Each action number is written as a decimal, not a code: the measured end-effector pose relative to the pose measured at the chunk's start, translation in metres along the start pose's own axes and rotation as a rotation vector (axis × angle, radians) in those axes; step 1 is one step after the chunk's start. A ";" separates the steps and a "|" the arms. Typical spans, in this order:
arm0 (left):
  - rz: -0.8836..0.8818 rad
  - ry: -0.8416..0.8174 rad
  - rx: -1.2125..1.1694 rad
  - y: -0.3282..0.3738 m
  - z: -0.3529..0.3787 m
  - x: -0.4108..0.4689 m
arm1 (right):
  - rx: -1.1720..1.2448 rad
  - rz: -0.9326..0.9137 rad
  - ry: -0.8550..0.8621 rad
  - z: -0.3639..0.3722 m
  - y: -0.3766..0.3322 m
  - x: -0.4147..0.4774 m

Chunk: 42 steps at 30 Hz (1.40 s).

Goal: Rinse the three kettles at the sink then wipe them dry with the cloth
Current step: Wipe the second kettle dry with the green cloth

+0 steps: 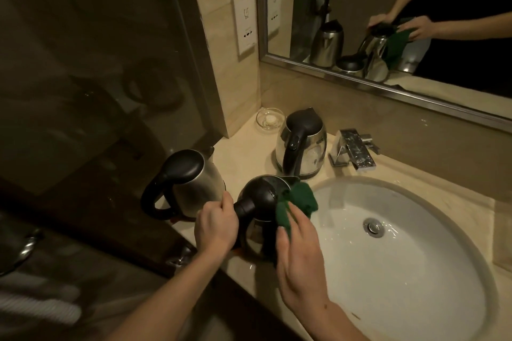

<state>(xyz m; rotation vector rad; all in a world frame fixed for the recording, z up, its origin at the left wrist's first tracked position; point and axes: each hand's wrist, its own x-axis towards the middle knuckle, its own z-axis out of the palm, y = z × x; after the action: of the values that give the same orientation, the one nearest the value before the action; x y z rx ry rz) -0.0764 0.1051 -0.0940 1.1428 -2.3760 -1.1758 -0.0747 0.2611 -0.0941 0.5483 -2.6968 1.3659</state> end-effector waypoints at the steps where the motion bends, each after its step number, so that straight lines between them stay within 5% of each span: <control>1: 0.007 -0.011 -0.004 0.000 0.000 0.001 | 0.169 0.098 0.050 -0.003 0.005 -0.006; 4: 0.016 -0.039 -0.017 0.000 -0.003 0.004 | 0.443 0.364 0.215 -0.009 0.017 -0.001; 7: 0.023 -0.093 -0.036 0.005 -0.006 0.008 | 0.583 0.545 0.189 -0.004 0.038 0.023; 15: 0.039 -0.228 -0.056 0.010 -0.009 0.029 | 0.733 0.593 -0.012 0.008 0.044 0.067; 21: 0.045 -0.236 -0.068 0.009 -0.010 0.046 | 0.833 0.808 -0.177 0.001 0.056 0.069; 25: 0.015 -0.138 0.040 0.013 -0.010 0.039 | 0.858 0.811 -0.242 -0.004 0.062 0.078; 32: -0.347 -0.025 -0.074 0.013 0.003 0.036 | 0.908 0.762 -0.326 -0.016 0.067 0.102; 42: -0.159 -0.188 -0.037 0.013 -0.001 0.046 | 0.848 0.657 -0.502 -0.023 0.086 0.074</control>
<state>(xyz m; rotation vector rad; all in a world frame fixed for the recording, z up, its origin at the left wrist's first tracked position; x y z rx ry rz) -0.1129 0.0752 -0.0890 1.2810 -2.4234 -1.4315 -0.1756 0.3050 -0.1302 -0.0207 -2.6209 2.9385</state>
